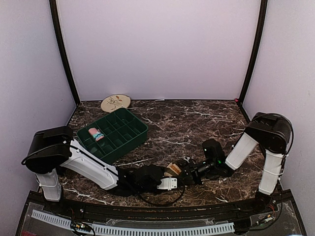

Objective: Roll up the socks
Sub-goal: Roll the sock at the center of the board.

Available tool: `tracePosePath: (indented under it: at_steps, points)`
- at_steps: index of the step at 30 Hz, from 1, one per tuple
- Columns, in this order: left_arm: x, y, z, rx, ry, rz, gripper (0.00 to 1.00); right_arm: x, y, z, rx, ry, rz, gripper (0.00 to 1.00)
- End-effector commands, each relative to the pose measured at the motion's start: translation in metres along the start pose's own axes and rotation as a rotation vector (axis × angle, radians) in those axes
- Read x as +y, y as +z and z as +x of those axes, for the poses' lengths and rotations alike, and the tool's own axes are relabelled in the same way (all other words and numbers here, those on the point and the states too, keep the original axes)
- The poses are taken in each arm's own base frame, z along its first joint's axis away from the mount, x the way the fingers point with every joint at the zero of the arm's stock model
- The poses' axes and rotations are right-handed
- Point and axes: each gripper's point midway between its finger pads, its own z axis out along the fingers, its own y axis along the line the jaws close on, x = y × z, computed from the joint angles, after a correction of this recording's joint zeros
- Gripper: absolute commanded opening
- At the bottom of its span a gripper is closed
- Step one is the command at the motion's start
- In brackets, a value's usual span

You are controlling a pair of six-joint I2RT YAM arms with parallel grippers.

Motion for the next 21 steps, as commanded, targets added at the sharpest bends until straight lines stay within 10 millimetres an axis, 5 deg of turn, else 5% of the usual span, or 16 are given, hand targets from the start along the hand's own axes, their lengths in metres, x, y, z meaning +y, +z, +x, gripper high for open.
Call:
tracePosePath:
  at_steps: [1, 21]
  points:
    - [-0.038, 0.001, 0.053, 0.140, 0.065, 0.127, 0.59, -0.005, -0.003, 0.002, 0.005, 0.029, -0.001, 0.00]
    - [-0.046, -0.003, 0.078, 0.177, 0.028, 0.130, 0.57, -0.003, -0.003, 0.003, 0.007, 0.051, -0.004, 0.00]
